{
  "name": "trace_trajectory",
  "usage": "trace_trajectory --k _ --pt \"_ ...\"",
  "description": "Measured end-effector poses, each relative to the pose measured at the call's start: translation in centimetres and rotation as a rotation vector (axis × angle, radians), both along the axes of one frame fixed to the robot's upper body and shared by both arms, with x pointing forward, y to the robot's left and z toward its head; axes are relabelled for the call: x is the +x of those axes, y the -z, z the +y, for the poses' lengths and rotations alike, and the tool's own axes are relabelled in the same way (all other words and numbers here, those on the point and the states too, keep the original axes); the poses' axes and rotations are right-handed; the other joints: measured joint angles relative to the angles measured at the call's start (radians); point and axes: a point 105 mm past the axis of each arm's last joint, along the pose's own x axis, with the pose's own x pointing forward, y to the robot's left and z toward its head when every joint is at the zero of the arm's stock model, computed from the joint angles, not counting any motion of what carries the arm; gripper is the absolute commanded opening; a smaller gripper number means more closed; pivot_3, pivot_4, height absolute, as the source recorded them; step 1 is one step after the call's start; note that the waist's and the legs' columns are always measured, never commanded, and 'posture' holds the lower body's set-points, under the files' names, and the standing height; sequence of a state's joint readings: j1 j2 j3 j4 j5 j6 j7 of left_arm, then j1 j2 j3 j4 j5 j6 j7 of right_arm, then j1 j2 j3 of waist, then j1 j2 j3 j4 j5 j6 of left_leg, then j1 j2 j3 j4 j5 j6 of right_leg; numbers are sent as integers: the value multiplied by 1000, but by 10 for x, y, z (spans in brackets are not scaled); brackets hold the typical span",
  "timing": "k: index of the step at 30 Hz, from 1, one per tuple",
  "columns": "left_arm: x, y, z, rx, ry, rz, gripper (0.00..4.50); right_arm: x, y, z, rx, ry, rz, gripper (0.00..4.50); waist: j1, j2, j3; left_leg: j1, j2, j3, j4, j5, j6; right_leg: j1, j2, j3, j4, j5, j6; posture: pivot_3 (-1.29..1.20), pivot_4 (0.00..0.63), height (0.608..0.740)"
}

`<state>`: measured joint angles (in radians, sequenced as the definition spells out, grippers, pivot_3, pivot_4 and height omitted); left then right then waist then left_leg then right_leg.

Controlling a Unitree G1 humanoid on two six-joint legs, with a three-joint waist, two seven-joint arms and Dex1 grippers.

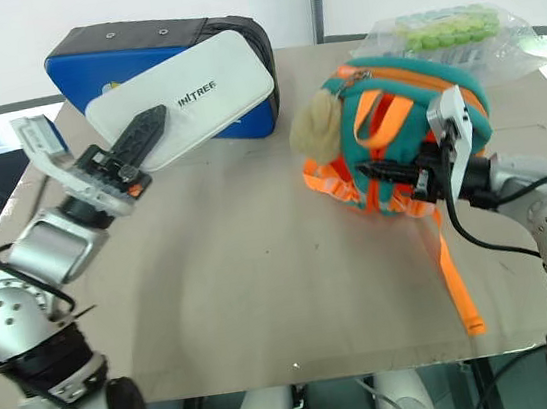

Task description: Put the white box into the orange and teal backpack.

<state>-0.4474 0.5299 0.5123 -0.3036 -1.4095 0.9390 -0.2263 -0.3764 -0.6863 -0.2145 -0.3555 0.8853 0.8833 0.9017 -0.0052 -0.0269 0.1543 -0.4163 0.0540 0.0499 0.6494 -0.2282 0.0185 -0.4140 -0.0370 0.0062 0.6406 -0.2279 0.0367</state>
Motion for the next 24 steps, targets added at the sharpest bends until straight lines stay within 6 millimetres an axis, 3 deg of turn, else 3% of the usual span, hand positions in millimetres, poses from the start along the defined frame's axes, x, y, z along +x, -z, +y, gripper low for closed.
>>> trace_trajectory --k 4,10,15,24 --pt "-11 -4 -15 120 115 -94 980 -19 -13 -5 29 -98 1 0 5 -1 1 0 0 -1 1 0 0 0 0 0 0 0 0 0 150 740" --pt "-17 5 -32 262 208 -184 980 -32 -25 -6 88 -183 8 0 5 -2 2 0 0 -1 0 0 0 0 0 1 0 0 0 0 150 740" --pt "-20 3 -34 270 249 -229 980 -44 -43 -12 127 -221 -17 0 11 -2 5 -1 0 -1 0 0 0 0 0 0 0 0 1 0 150 740" --pt "-12 -19 -26 245 267 -289 980 -59 -38 -13 85 -261 3 0 16 -4 7 -1 0 -1 1 0 0 0 1 1 0 0 2 0 150 740"
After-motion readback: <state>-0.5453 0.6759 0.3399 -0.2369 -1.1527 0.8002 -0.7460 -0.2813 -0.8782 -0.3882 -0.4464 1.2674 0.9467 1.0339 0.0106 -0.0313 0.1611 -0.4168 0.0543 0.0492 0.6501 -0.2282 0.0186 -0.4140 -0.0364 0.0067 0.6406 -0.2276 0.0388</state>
